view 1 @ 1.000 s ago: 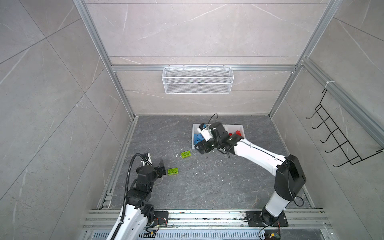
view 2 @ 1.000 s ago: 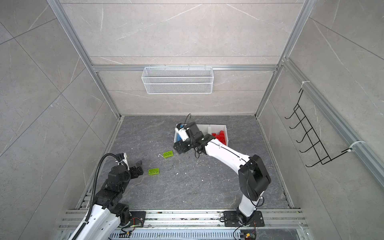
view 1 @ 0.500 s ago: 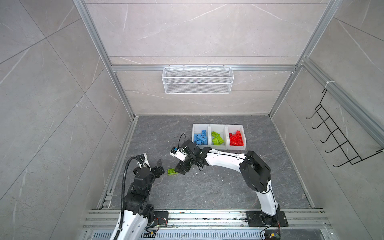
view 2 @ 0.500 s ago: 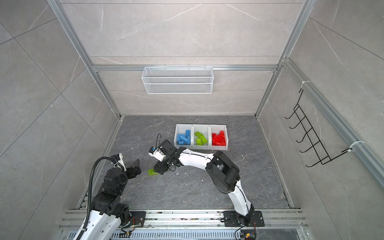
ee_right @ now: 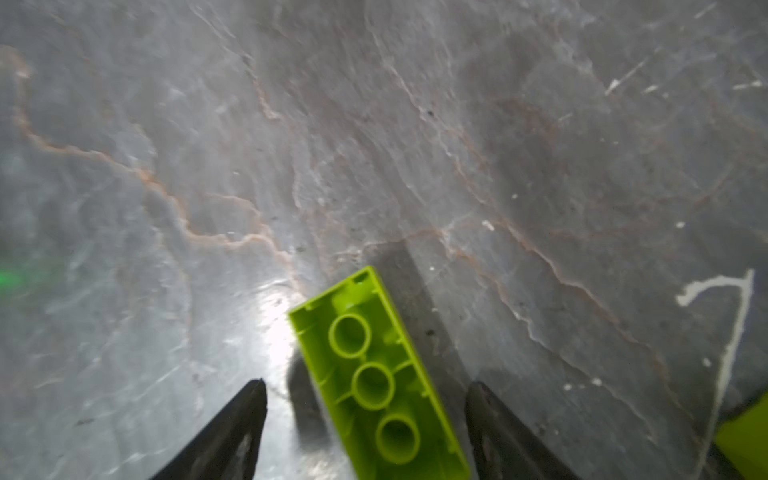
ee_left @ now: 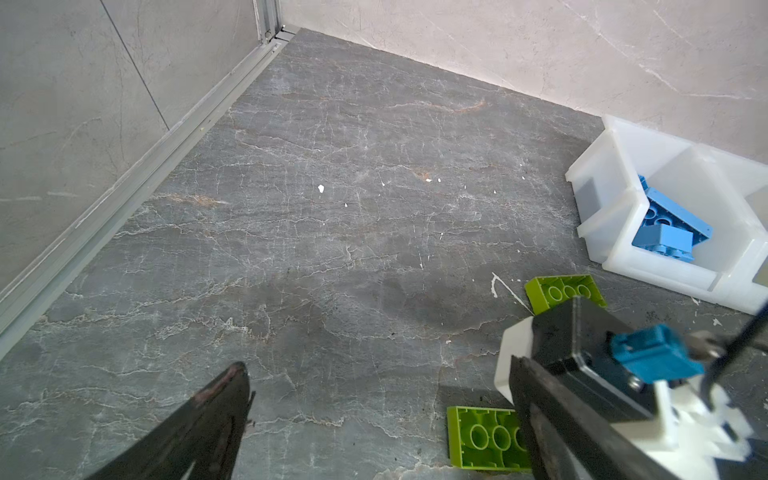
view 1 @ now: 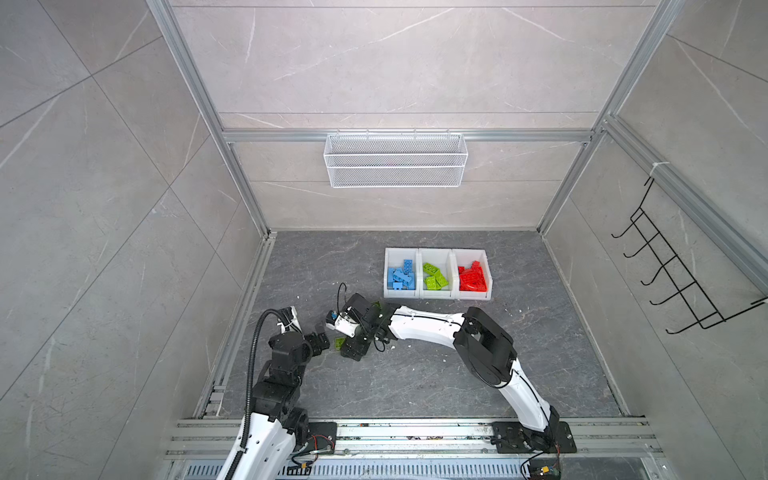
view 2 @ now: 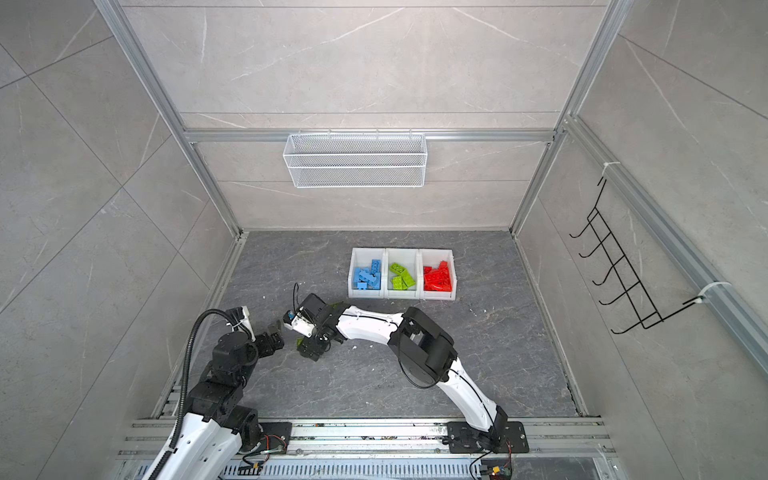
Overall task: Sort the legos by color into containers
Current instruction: 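Move the right gripper back down onto another lime-green brick and grasp it, then carry the lime-green brick into the middle compartment and release it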
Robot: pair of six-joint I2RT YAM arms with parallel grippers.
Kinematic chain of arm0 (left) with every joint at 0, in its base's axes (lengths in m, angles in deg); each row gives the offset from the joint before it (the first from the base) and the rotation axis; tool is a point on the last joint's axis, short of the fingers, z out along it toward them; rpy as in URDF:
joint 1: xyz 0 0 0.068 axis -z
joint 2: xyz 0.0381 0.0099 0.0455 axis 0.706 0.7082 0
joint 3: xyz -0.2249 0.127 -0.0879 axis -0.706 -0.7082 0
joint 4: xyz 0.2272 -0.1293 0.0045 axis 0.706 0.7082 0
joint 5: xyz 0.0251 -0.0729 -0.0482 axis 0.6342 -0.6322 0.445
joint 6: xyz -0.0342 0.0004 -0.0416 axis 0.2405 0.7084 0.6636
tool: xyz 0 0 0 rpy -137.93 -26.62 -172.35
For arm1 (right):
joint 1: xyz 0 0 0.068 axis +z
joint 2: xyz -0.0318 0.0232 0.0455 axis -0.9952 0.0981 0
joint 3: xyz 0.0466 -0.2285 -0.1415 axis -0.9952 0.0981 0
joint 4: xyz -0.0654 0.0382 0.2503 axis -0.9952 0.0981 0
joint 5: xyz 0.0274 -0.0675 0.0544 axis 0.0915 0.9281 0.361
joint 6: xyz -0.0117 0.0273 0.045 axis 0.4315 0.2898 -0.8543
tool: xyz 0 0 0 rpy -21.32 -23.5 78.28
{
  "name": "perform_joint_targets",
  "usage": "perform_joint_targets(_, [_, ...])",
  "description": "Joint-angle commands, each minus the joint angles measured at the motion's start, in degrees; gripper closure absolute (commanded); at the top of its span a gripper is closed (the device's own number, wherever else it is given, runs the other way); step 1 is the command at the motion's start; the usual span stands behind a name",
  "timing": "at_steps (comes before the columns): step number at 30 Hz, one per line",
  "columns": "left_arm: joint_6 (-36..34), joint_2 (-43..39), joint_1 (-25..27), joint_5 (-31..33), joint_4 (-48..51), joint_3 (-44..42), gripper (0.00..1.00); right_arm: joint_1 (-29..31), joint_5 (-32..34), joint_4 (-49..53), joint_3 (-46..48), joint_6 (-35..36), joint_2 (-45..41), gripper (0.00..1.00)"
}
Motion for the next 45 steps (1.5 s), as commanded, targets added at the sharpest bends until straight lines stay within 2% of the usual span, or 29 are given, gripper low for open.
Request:
perform_joint_targets(1, [0.6,-1.0,-0.5,-0.7,-0.4,0.5,0.01,0.0,3.5,3.4,-3.6,1.0,2.3,0.27])
perform_joint_targets(8, [0.7,-1.0,-0.6,-0.6,-0.3,0.5,0.01,0.0,2.4,3.0,-2.9,0.4,1.3,0.48])
perform_joint_targets(16, [0.9,-1.4,-0.6,-0.5,-0.1,0.5,0.01,-1.1,1.6,-4.9,5.6,-4.7,-7.7,0.66])
perform_joint_targets(19, [1.0,-1.6,-0.6,-0.4,-0.1,0.5,0.01,-3.8,-0.8,-9.9,11.1,-9.0,-12.7,0.68])
perform_joint_targets(24, [0.9,-1.6,-0.7,-0.4,-0.1,0.5,0.01,-11.9,-6.3,-18.7,21.3,-16.1,-21.9,0.69])
perform_joint_targets(29, [1.0,-1.5,-0.9,-0.5,-0.1,0.5,0.01,-20.6,-1.9,-17.7,25.2,-17.3,-27.5,0.70])
perform_joint_targets(37, [0.9,-1.5,-0.8,-0.8,-0.2,0.5,0.01,-32.2,1.0,-15.2,25.5,-21.0,-28.0,0.70])
perform_joint_targets(45, [0.7,-0.4,-0.8,-1.0,-0.5,0.8,0.01,-36.8,1.3,-13.9,24.4,-21.9,-25.6,0.70])
